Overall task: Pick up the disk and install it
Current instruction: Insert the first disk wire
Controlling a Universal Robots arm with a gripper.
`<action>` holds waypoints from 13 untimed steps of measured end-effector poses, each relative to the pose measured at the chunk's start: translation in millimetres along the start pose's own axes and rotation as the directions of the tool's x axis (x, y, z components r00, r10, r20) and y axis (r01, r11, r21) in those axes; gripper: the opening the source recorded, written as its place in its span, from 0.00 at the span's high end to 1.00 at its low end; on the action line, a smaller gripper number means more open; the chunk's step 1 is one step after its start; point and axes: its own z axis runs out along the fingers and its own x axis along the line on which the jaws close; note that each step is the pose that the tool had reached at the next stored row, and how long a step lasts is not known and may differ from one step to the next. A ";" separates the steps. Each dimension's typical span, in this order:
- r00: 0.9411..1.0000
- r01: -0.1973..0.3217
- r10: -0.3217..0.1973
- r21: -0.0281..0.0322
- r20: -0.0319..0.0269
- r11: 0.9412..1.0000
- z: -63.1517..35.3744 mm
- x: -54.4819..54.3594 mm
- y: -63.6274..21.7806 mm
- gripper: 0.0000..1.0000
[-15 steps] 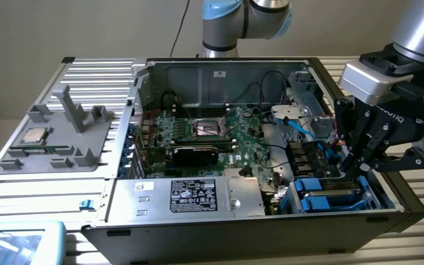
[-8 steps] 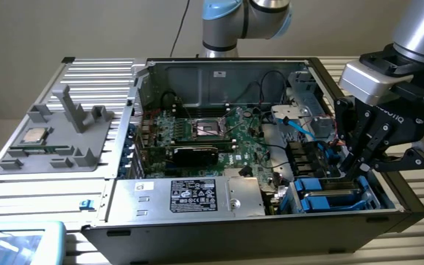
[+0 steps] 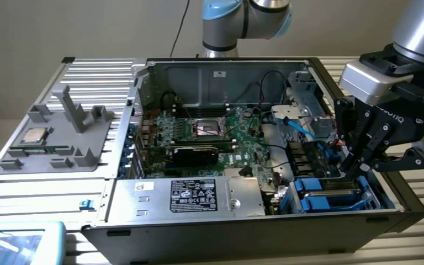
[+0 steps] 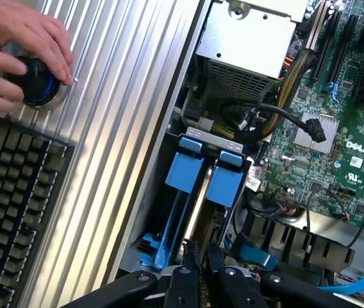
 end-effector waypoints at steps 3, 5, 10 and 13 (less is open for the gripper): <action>1.000 0.000 0.000 0.000 0.000 1.000 0.0 0.0 0.0 0.84; 1.000 -0.001 0.001 0.002 -0.001 1.000 0.0 -0.8 -0.3 0.84; 1.000 -0.005 0.005 0.004 -0.001 1.000 0.1 -1.8 -0.3 0.84; 1.000 -0.005 0.005 0.001 -0.009 1.000 0.5 -5.8 -1.6 0.84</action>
